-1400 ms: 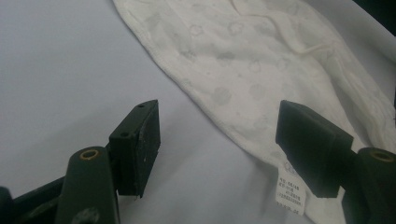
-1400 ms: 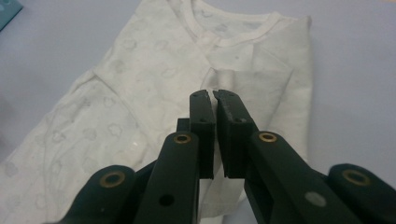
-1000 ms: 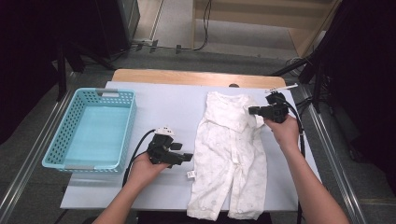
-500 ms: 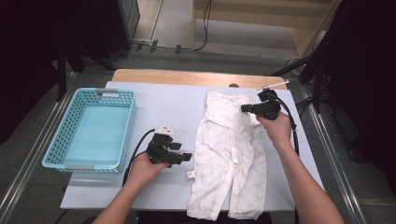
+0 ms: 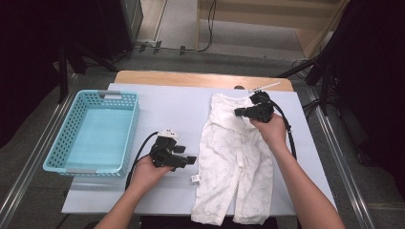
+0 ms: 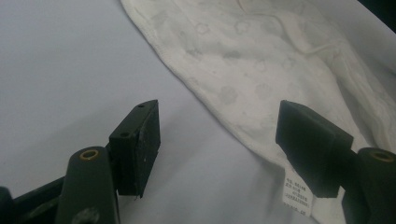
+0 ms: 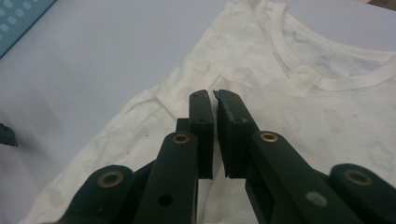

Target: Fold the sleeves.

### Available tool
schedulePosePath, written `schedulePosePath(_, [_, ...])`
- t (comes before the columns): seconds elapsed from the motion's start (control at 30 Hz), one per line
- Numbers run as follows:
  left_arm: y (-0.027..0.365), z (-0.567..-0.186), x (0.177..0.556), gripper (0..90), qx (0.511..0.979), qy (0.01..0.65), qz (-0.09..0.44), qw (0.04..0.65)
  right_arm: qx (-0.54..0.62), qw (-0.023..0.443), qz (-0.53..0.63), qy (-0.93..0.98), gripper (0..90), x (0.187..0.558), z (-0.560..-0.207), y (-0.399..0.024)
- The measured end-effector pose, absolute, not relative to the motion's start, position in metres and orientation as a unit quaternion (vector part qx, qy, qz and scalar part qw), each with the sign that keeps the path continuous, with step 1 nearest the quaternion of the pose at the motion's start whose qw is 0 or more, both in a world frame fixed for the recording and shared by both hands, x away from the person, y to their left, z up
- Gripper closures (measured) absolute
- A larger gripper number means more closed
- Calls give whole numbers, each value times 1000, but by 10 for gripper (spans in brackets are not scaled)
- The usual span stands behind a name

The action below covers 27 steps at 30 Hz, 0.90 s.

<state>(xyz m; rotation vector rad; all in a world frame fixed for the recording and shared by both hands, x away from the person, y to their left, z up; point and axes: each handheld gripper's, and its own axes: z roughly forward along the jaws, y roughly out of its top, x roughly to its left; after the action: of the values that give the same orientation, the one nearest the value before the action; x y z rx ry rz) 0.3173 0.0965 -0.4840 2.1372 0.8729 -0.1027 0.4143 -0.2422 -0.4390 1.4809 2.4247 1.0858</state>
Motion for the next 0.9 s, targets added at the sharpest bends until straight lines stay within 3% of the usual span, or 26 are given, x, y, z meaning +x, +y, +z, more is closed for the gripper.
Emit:
schedulePosePath(0.03, [96, -484, 317, 312, 846, 346, -42, 404, 485, 49, 357, 797, 809, 414, -439, -240])
schedulePosePath(0.1, [96, -483, 317, 324, 845, 347, -45, 403, 487, 30, 370, 791, 699, 414, -441, -241])
schedulePosePath(0.17, [96, -482, 317, 324, 845, 347, -46, 404, 490, 23, 372, 788, 680, 414, -441, -242])
schedulePosePath(0.4, [93, -481, 319, 323, 842, 351, -46, 407, 472, 47, 386, 791, 488, 399, -446, -258])
schedulePosePath(0.9, [77, -478, 327, 322, 844, 346, -52, 406, 478, 66, 402, 778, 348, 382, -462, -284])
